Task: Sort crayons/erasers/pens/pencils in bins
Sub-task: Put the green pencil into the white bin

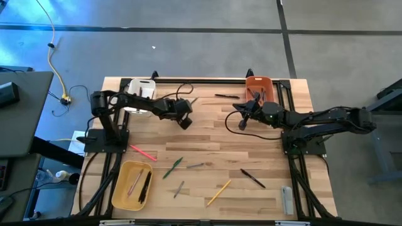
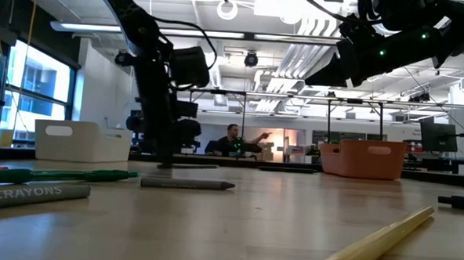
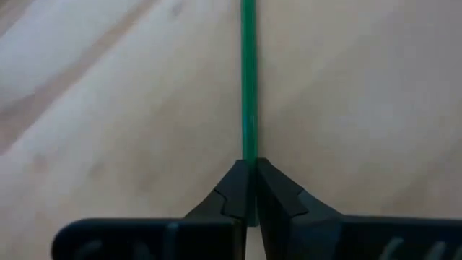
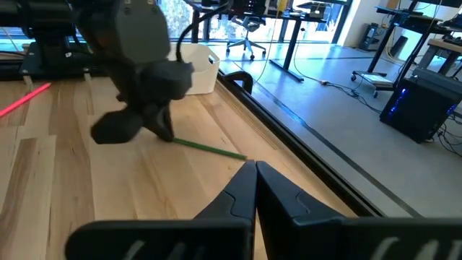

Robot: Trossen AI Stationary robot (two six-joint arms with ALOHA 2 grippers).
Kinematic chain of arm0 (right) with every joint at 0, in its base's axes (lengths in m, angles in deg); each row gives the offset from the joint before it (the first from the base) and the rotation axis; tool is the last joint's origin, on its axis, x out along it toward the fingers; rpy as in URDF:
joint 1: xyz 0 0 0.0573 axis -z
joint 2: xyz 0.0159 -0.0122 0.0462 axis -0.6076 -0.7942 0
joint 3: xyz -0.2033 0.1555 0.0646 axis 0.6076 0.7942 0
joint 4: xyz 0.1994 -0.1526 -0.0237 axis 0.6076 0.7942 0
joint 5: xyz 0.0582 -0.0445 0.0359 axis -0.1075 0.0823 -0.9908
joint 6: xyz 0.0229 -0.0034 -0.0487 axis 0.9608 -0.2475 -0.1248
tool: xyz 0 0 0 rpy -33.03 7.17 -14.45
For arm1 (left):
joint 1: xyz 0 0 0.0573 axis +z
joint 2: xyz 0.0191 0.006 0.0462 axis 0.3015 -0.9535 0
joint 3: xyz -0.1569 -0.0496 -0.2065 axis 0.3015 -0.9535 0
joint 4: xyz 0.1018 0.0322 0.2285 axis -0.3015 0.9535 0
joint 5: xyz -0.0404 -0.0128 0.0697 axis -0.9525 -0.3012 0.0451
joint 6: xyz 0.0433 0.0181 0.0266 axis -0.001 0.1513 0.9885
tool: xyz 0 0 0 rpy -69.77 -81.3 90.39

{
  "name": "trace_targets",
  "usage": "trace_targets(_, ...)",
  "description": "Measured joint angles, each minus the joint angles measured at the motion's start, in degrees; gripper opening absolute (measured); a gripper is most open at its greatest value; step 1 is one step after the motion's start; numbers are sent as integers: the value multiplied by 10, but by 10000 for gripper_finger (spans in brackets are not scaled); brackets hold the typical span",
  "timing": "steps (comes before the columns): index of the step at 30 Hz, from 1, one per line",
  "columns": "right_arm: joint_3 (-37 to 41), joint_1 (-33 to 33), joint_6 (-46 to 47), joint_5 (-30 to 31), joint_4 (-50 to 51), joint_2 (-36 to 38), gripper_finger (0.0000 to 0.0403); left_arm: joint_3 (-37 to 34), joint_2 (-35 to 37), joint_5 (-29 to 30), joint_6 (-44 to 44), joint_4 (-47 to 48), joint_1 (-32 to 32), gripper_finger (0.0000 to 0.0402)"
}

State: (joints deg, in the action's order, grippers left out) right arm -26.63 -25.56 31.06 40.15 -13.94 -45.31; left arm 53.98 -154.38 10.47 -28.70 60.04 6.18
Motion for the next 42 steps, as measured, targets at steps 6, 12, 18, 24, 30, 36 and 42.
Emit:
trace_targets(6, 0, 0, 0, 0, 0, 0, 0, -3, 45, -19, 9, 73, -23, 0)
trace_targets(12, 0, 0, 0, -8, 2, 0, 0, -3, 98, -12, 1, 99, -32, 1)
trace_targets(18, 0, 0, 0, -13, 1, 0, 0, -2, 127, -38, 5, 101, -35, 1)
trace_targets(24, 0, 0, 0, -13, 1, 0, 0, -15, 117, -81, -19, 106, -41, 4)
trace_targets(30, 0, 0, 0, -15, 1, 0, 0, -16, 89, -105, -17, 59, -27, 55)
trace_targets(36, 0, 0, 0, -15, 1, 0, 0, -16, 63, -109, -10, 45, -7, 110)
trace_targets(42, 0, 0, 0, -15, 1, 0, 0, -16, 45, -113, -5, 52, 3, 116)
